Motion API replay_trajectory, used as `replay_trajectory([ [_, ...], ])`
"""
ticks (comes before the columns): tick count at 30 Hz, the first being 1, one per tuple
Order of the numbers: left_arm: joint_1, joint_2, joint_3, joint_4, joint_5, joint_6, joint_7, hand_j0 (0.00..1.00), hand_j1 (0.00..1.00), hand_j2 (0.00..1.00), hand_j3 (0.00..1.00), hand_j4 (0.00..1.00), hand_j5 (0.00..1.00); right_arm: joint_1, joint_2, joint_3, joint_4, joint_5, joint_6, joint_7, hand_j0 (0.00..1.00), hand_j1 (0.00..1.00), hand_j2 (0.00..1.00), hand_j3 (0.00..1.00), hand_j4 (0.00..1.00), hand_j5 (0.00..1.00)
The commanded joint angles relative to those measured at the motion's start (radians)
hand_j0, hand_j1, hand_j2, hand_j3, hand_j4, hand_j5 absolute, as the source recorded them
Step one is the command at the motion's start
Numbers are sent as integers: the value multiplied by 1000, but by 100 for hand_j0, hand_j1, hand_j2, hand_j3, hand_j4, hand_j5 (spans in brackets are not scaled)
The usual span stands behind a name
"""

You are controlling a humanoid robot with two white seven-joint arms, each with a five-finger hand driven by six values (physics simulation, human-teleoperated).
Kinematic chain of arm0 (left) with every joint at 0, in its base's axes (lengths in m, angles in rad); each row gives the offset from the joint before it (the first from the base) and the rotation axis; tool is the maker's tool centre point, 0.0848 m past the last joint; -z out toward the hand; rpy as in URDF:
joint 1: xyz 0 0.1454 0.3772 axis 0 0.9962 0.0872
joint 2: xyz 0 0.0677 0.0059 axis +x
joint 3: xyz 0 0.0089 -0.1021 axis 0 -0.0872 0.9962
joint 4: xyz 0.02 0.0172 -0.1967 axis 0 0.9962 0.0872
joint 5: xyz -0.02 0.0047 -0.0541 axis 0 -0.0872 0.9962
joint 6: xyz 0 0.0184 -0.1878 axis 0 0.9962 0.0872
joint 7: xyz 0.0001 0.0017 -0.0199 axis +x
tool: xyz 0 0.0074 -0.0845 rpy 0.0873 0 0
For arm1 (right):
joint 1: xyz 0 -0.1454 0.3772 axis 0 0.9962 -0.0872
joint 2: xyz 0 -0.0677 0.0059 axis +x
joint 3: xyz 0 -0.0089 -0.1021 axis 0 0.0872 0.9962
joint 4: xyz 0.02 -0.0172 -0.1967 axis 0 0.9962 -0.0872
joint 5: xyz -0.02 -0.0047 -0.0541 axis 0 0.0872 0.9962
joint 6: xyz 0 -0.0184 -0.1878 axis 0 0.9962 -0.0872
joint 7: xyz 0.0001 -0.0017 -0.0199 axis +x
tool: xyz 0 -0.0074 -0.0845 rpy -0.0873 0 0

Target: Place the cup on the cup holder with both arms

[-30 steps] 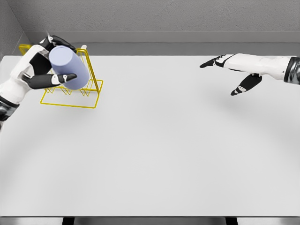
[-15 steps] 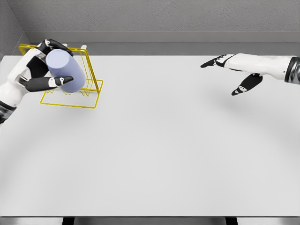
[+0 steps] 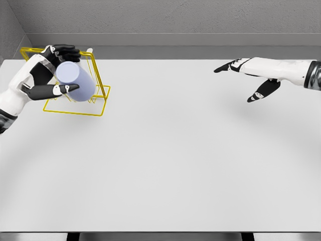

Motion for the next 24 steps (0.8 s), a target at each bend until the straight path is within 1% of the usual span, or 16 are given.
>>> replay_trajectory([
  [1, 0, 2, -1, -3, 3, -2, 0, 92, 92, 92, 92, 92, 92, 0, 0, -1, 0, -7, 3, 0, 100, 100, 100, 100, 100, 100],
  [8, 3, 4, -1, -11, 3, -8, -1, 93, 93, 93, 93, 93, 93, 0, 0, -1, -2, -7, 3, 0, 100, 100, 100, 100, 100, 100],
  [9, 18, 8, -1, -28, 3, -13, -4, 99, 99, 99, 99, 99, 99, 0, 0, -1, 0, -7, 3, 0, 100, 100, 100, 100, 100, 100],
  [10, 21, 19, -1, -43, 3, -34, -4, 100, 100, 100, 100, 100, 100, 0, -1, -1, -2, -7, 3, 0, 100, 100, 100, 100, 100, 100],
  [18, 25, 25, 1, -48, 6, -42, -6, 100, 100, 100, 100, 100, 100, 0, 0, -1, -2, -7, 3, 0, 100, 100, 100, 100, 100, 100],
  [21, 25, 28, -1, -48, 8, -46, -18, 100, 100, 100, 100, 100, 100, 0, -1, -1, 0, -7, 3, 0, 100, 100, 100, 100, 100, 100],
  [22, 32, 30, 1, -49, 11, -50, -21, 100, 100, 100, 100, 100, 100, 0, -1, -1, 0, -7, 3, 0, 100, 100, 100, 100, 100, 100],
  [24, 63, 66, 1, -95, 16, -108, -33, 100, 100, 100, 100, 100, 100, 0, -1, -2, 0, -7, 3, 0, 100, 100, 100, 100, 100, 100],
])
